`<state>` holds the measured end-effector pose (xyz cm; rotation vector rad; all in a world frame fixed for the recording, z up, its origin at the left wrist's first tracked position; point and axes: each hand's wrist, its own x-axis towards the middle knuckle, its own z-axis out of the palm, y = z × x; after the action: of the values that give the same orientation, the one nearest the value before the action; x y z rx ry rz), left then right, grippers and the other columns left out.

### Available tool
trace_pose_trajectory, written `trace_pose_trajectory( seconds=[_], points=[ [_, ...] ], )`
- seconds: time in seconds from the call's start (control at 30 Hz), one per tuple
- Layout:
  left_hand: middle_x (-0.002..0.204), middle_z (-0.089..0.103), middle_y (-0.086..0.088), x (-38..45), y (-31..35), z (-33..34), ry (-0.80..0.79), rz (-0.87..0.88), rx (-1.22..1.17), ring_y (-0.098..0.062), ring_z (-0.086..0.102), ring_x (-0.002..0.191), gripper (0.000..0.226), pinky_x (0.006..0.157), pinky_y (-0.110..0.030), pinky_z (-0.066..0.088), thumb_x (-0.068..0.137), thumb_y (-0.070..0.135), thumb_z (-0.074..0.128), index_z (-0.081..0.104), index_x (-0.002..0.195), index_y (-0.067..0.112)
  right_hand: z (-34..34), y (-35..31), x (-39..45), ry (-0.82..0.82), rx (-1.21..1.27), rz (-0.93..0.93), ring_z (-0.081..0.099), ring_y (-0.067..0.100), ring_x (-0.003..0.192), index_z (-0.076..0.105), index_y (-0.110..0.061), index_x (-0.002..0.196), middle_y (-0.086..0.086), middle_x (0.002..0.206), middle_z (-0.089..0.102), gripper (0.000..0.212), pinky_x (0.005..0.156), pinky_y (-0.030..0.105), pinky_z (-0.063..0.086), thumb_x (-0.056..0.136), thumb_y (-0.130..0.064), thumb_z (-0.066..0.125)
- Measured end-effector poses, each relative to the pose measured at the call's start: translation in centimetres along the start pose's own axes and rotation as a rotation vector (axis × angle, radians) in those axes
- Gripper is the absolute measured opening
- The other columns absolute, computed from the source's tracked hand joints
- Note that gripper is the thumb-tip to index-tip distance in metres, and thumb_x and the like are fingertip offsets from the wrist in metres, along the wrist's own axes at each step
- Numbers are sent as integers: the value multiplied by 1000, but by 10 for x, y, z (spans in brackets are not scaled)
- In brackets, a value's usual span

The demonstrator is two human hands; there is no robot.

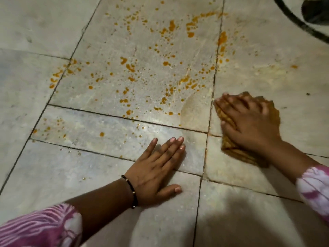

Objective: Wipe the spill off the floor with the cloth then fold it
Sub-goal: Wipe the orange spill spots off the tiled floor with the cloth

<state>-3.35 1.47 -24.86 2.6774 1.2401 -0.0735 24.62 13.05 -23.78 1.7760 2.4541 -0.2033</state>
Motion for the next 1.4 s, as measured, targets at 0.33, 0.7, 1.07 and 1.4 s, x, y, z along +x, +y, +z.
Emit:
trace_pose_trajectory(
  seconds=[0.33,0.7,1.07,1.4],
  points=[
    [145,43,-13,-90,-111,-74,-134,173,269,-24,52,125,78,102,-50,38,91,63,16,47,136,8,1,-43,-34,-115,-128,-648,32,24,138,30,-38,146,-3,155,29,57,105,48,26,92,-57,26],
    [150,37,-5,-129,-144,-64,-26,403,215,-18,39,135,79,105,-43,25,84,61,45,35,144,11,-14,-65,-63,-226,-345,-1142,18,30,145,19,-27,151,5,159,17,70,107,58,16,92,-60,34],
    [158,21,-7,-101,-157,-23,13,544,83,-22,21,144,73,112,-47,16,94,57,35,27,149,9,5,-142,-26,-164,-182,-538,12,22,146,17,-32,151,-1,159,16,66,114,54,12,92,-58,29],
    [158,17,-11,-102,-167,-4,97,475,12,-25,15,146,72,113,-50,14,95,54,33,24,149,7,26,-268,-105,-118,-34,-329,22,23,142,26,-35,147,-1,153,32,66,106,55,15,86,-54,39]
  ],
)
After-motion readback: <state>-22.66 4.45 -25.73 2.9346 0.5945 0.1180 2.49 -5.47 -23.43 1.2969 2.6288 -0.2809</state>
